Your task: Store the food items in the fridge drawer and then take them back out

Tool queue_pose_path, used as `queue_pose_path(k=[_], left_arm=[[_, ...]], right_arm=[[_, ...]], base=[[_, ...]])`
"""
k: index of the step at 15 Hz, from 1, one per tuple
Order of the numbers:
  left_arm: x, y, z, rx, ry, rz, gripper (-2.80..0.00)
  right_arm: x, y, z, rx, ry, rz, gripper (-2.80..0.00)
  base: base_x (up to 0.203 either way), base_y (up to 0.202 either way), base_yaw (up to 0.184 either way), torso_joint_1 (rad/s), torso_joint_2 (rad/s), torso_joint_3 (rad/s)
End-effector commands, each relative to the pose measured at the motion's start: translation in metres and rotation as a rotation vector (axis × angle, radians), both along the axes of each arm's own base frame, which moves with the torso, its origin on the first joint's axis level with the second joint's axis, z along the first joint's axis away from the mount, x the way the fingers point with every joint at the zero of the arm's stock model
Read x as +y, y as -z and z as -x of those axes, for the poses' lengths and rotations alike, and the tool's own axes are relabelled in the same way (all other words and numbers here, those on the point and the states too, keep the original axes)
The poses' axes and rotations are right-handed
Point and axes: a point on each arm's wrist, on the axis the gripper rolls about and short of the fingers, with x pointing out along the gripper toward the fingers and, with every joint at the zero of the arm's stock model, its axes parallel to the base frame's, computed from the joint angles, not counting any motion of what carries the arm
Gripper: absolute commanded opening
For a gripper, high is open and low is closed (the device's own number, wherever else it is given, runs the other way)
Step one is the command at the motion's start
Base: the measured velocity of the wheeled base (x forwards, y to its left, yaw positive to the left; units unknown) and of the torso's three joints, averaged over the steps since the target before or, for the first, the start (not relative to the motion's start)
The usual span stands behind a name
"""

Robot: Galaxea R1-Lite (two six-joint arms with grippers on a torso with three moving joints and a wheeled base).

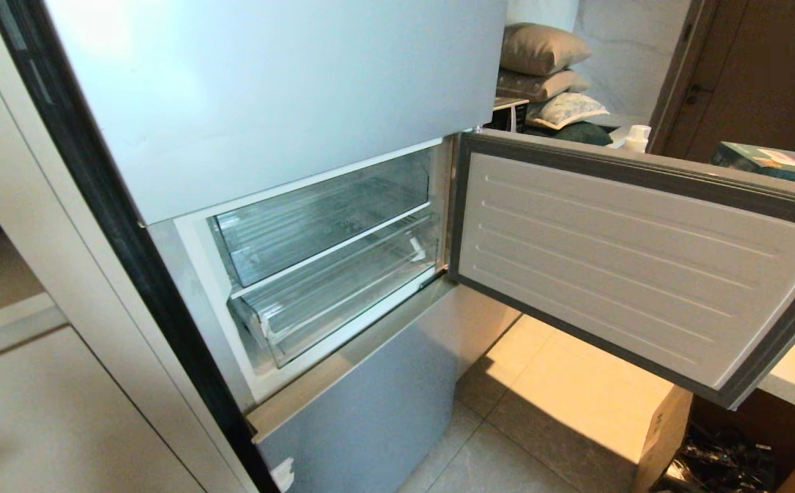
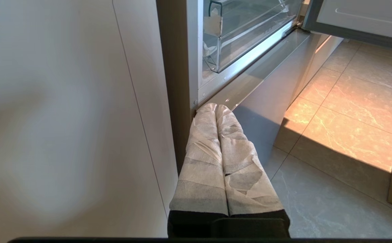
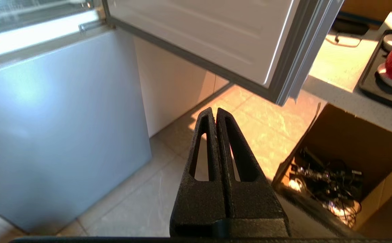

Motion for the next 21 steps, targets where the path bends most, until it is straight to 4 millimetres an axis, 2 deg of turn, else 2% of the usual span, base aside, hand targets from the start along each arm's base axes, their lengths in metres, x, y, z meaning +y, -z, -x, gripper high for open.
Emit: queue_pose_path(k=[1, 14, 21], left_arm=[[0.0000, -0.0001, 0.0000, -0.001, -0.001, 0.000, -2.80], [0.0000, -0.0001, 0.0000, -0.001, -0.001, 0.002, -2.80], [0.0000, 0.0003, -0.0001, 0.001, -0.001, 0.002, -2.80]], right_arm=[[0.0000, 0.0006, 0.0009, -0.011, 0.000, 0.000, -2.80], [0.0000, 0.0006, 0.0009, -0.012, 0.002, -0.017, -2.80], [0.0000, 0.0006, 0.0009, -0.012, 0.003, -0.014, -2.80]], base=[[0.000, 0.000, 0.000, 0.000, 0.00, 0.000], [0.000, 0.000, 0.000, 0.000, 0.00, 0.000], [-0.174, 0.000, 0.001, 0.005, 0.00, 0.002]])
